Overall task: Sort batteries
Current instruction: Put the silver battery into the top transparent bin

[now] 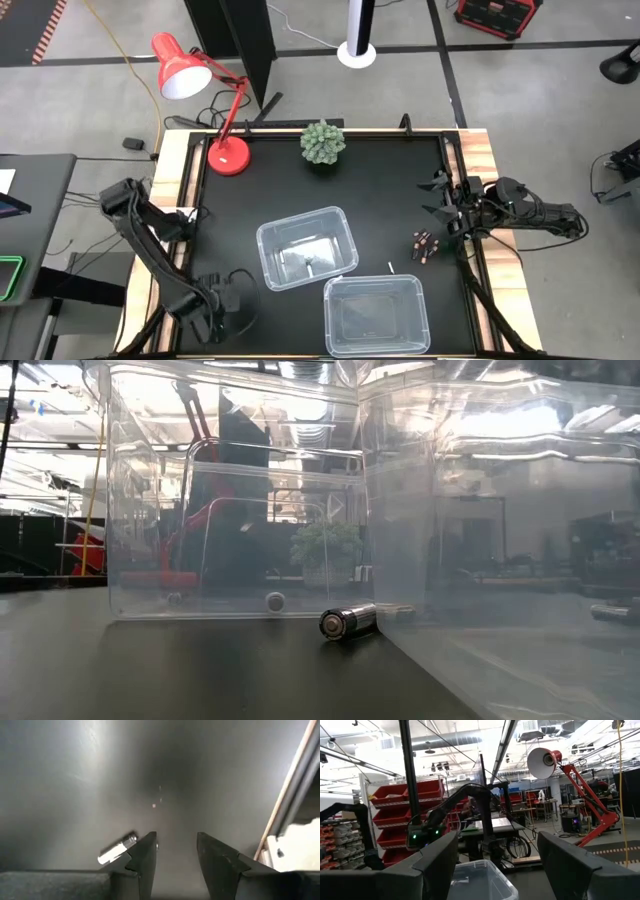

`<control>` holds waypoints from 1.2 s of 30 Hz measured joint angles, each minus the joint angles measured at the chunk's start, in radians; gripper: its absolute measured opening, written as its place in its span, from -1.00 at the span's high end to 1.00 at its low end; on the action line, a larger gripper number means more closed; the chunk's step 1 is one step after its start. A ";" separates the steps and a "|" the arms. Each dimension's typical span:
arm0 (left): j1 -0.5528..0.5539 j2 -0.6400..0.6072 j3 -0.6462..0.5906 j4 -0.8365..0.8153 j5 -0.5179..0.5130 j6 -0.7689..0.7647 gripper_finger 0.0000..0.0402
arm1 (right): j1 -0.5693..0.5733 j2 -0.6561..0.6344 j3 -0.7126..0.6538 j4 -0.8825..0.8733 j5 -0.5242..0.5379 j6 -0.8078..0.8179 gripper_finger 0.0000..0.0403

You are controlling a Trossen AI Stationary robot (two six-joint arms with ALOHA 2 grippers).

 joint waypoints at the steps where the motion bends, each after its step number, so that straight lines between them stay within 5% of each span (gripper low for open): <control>1: -0.004 0.016 0.000 0.000 0.012 0.000 0.33 | 0.000 0.000 0.000 0.000 0.000 0.000 -0.45; 15: -0.081 0.091 0.000 -0.080 0.062 0.023 0.33 | 0.000 0.000 0.000 0.003 0.000 0.026 -0.45; 36: -0.094 0.098 -0.040 -0.114 0.002 0.121 0.33 | 0.000 0.000 0.000 0.003 0.000 0.025 -0.45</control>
